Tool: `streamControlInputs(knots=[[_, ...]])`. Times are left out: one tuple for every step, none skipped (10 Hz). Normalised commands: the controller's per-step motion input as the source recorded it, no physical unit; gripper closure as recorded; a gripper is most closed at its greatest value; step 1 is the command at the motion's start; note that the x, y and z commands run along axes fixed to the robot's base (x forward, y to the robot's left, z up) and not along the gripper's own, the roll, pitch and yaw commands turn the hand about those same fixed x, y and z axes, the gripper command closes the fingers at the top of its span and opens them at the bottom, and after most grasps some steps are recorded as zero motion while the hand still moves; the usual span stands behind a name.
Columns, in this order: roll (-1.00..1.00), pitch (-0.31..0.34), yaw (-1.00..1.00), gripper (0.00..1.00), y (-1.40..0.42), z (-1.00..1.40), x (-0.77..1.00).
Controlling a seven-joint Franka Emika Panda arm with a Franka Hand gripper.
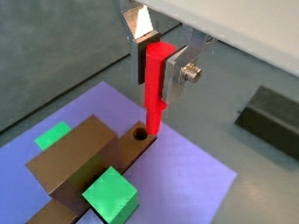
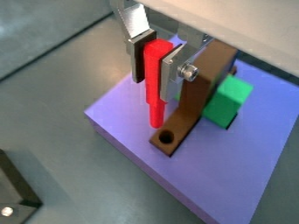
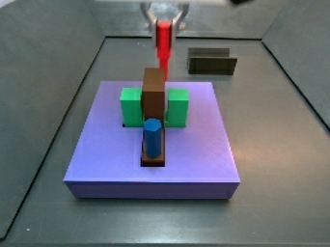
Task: Pick up the red object. Move up. Move to above the board. Insert the red object.
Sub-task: Insert the red object.
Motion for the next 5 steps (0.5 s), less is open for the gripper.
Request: streamControlInputs(knots=[[0.00,0.000,-0.07,1.00,0.10,-0.15,-0.24],[0.00,-0.001,-0.08,1.00,0.08,-0.11,-0.21],[-0.02,-0.010,-0.04,1.00,0.00,0.00,-0.17],[-0.05,-0.031,-0.03,1.00,0.00,0.00,-0.09],[0.00,-0.020,-0.05,1.00,-0.02,-0.09,0.00]])
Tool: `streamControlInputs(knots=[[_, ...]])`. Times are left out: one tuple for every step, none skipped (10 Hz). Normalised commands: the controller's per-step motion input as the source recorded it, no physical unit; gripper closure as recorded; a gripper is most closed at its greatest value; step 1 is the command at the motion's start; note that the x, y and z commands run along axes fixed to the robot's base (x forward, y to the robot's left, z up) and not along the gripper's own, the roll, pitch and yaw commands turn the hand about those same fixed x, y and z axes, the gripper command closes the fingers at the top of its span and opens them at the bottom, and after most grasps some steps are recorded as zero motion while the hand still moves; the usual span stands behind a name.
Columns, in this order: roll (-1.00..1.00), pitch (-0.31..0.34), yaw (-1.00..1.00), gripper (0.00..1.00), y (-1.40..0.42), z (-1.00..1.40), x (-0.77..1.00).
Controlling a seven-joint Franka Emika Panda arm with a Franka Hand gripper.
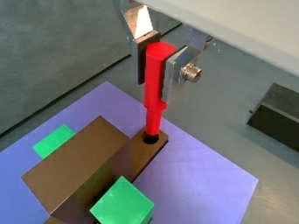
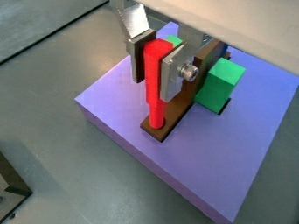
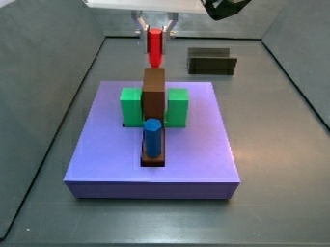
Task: Pick up the red object. Move up. Move to above the board. Insert the red object.
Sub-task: Insert the red object.
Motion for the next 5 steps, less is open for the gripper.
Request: streamControlInputs(knots=[[0.00,-0.003,-0.04,1.00,0.00,-0.17,0.12],[0.00,-0.004,-0.04,1.00,0.00,-0.17,0.14],[-0.02,0.000,-0.02,1.00,-0.07,-0.14,0.11],[-0.04,-0.013,-0.06,1.00,-0.03,-0.17,0.03],[-0.03,0.000,-0.06,1.00,0.00,-0.12,0.00]])
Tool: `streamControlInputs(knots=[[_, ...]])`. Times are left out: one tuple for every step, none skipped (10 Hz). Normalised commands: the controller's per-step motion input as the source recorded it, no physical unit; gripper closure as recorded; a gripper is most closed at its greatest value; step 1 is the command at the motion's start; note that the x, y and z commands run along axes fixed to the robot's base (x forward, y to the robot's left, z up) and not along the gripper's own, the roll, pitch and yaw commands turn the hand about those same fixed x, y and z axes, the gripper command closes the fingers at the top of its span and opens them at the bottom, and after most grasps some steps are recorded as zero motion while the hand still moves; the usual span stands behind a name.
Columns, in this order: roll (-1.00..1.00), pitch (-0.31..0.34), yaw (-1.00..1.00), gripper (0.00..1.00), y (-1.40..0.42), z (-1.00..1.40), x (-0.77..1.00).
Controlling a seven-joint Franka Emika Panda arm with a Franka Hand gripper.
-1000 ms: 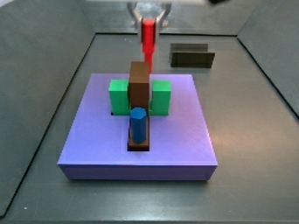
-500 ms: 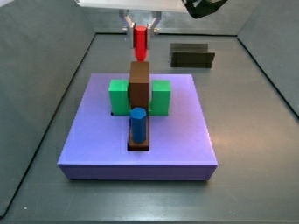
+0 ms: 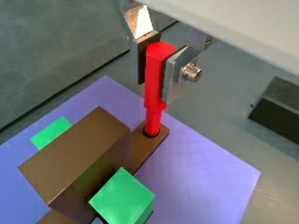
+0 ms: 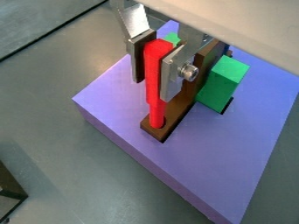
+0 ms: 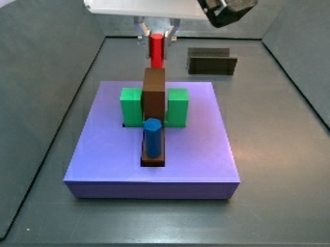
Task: Pick up the red object. Move up. Move to above the board. Insert the red object.
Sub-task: Insert the red object.
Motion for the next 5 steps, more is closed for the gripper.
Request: streamControlInputs(knots=[[-0.05,0.000,-0.06,1.00,0.00,-0.05,-0.01],[-0.04,0.000,-0.05,1.00,-0.04,-0.02,0.00],[0.00,0.000,0.00,1.00,0.00,-0.16,0.00],[0.05,0.000,0.00,1.00,0.00,-0.25,0.05],[0.17,0.000,0.00,1.00,0.00,-0.32,0.17]])
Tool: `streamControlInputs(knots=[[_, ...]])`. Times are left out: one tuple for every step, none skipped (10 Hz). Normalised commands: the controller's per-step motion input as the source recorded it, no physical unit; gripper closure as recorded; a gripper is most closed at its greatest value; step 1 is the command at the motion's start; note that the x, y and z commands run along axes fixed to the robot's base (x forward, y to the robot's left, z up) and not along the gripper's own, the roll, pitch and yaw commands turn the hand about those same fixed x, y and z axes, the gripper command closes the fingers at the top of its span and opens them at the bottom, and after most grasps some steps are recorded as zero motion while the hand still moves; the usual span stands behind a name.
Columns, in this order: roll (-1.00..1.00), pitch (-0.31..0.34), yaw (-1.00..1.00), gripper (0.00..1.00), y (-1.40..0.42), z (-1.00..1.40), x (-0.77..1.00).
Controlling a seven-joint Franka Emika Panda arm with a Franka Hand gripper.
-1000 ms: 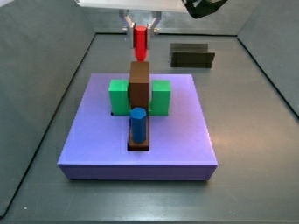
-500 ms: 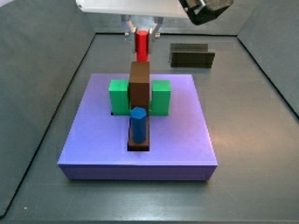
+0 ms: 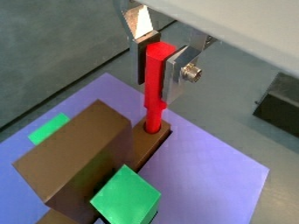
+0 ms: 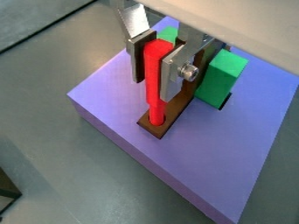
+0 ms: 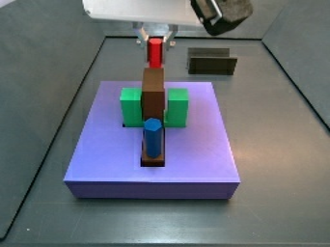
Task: Pick up the red object. Move up. Move to above the board. Insert the red object.
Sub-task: Insert the red object.
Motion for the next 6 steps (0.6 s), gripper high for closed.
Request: streamControlInputs(knots=[[0.21,0.000,0.00,1.00,-0.05,-0.38,0.18],[0.21,0.000,0.00,1.00,-0.12,-0.34,0.21],[0.24,0.000,0.00,1.00,-0.08,-0.40,0.15],[0.27,0.000,0.00,1.00,-0.09,-0.41,0.04],[0.20,0.000,-0.07,1.00,-0.02,-0.41,-0.01],[0.17,0.000,-0.11,1.00,0.02,-0.55,-0.06]])
